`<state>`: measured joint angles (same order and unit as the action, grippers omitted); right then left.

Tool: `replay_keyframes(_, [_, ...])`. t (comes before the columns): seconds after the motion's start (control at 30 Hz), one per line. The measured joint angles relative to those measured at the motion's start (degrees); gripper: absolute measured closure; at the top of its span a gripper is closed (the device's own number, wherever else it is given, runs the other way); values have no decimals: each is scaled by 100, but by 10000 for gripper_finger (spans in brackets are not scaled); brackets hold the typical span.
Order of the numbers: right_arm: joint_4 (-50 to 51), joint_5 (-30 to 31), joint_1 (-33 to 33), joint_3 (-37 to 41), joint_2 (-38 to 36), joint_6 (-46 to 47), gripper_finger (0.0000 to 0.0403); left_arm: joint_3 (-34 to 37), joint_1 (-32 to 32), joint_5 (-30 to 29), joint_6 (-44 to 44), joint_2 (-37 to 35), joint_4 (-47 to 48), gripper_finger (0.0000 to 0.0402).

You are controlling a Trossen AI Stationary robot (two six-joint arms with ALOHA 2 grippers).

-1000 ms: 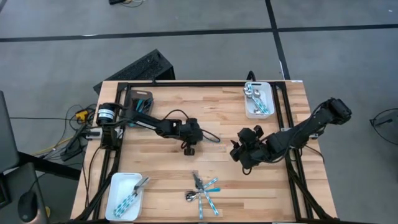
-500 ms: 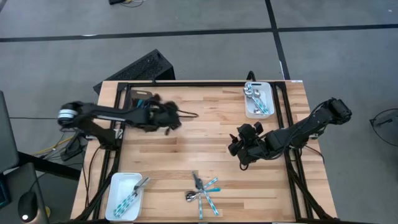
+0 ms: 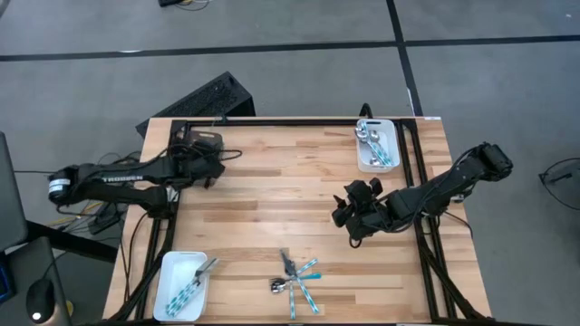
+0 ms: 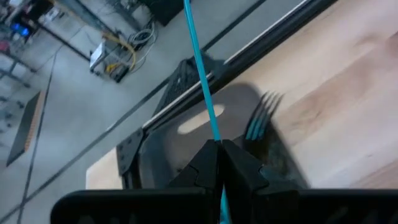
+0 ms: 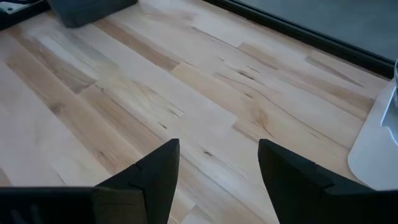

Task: Sort silverware by color (type)
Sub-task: Put the blue fork into the black bin, then put the blue patterned knife into the bottom left white bin

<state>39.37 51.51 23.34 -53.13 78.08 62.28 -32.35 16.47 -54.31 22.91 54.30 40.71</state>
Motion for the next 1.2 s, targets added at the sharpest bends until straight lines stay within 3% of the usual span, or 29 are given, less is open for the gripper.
replay_keyframes(0.23, [-172,-4,-25,0,0,-123,159,263,576,476,-78,-106,-309,392])
replay_keyframes(0.57, [-232,-51,-25,0,0,-124,159,263,1043,575,-23,-72,-295,293])
replay_keyframes(0.77, [-231,-118,-25,1,0,-129,159,263,1074,645,-10,-72,-412,258])
replay_keyframes(0.97, [-365,-199,-149,1,6,-132,159,204,741,1791,-677,-112,-1258,254])
replay_keyframes(1.2, [-1300,-1227,-424,-8,484,-682,160,191,-2,2612,-1598,-244,-3066,254])
